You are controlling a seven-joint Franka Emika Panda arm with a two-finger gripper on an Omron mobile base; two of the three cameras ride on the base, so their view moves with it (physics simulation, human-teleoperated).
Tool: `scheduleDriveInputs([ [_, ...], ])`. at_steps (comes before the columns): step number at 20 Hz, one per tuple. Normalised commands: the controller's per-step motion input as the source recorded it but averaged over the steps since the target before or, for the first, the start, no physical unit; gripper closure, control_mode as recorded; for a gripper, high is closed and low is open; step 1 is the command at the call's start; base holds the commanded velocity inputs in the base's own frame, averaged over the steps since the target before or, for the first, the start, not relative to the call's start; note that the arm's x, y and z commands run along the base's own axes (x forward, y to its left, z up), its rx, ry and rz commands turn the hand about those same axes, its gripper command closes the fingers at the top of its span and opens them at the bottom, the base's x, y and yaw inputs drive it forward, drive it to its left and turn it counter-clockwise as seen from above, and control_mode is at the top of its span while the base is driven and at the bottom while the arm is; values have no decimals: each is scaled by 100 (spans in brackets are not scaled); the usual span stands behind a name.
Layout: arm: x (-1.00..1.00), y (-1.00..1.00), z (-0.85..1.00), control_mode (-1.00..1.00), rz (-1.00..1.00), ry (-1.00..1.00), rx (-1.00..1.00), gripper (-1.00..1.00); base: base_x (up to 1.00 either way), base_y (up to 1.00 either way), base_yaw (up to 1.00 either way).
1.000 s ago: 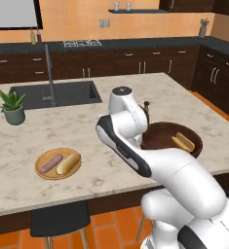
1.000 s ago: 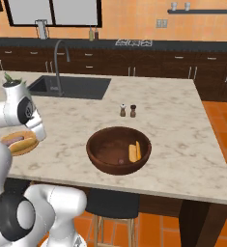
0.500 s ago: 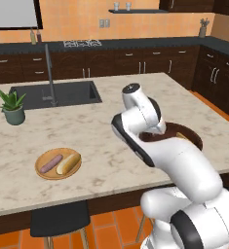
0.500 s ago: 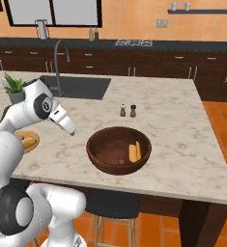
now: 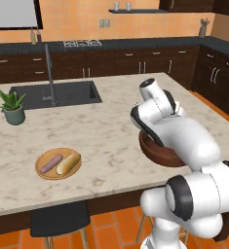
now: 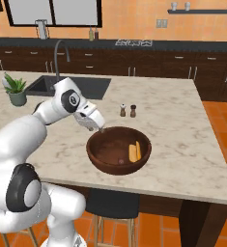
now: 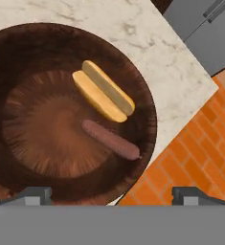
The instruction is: Place one bun and one sausage from the bowl on each plate.
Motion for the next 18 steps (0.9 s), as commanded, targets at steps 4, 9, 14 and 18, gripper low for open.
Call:
scheduleDriveInputs([
  [4,12,-84,-22,-100,14,10,5,-100,0,0,0],
  [9,17,-39,-54,-100,19,14,3,-100,0,0,0],
  [14,35,-42,-54,-100,14,13,3,-100,0,0,0],
  [18,37,-58,-33,-100,14,4,1,-100,0,0,0],
])
